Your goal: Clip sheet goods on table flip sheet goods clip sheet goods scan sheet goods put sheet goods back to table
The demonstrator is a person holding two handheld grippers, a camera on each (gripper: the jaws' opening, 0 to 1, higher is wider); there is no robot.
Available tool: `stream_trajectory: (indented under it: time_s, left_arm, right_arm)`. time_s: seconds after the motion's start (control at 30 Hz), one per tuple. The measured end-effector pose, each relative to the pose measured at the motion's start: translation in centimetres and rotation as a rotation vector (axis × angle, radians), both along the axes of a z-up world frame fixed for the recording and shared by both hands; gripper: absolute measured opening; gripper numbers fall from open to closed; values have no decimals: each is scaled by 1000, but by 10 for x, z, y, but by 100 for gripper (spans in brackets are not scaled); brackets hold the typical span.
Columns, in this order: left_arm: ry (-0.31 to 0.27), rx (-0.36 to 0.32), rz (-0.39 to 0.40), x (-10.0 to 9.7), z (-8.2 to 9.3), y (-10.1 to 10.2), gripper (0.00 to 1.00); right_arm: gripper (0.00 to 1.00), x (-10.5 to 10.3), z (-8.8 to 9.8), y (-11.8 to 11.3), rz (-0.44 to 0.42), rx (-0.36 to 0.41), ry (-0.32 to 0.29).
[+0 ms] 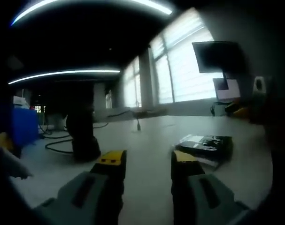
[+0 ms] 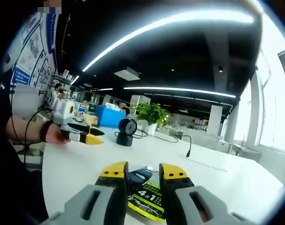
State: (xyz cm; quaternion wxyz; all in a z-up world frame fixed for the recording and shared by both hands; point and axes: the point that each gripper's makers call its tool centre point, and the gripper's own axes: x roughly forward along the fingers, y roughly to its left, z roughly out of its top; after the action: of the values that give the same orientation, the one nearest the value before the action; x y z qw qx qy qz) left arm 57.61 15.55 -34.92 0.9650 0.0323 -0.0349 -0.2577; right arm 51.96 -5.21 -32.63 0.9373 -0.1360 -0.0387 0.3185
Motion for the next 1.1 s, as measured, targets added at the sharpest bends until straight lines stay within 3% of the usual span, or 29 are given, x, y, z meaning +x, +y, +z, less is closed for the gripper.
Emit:
stream_trajectory:
  time_s: [0.07,0.3,0.67,1.1]
  left_arm:
    - [0,-9,2,0,1,0,31]
    - [7,2,-5,-1,-2,-3,30]
    - [9,-1,-6,-5,-1,-5,30]
    - [4,-7,-9,-8,1,-6,30]
  right_arm:
    - [22,0,-4,1,-1,-22,-3]
    - [21,2,-4,4,-3,13,3]
    - [21,-1,-7,20,24,-29,-22]
    - [23,-11,-32,46,79,-201,-51]
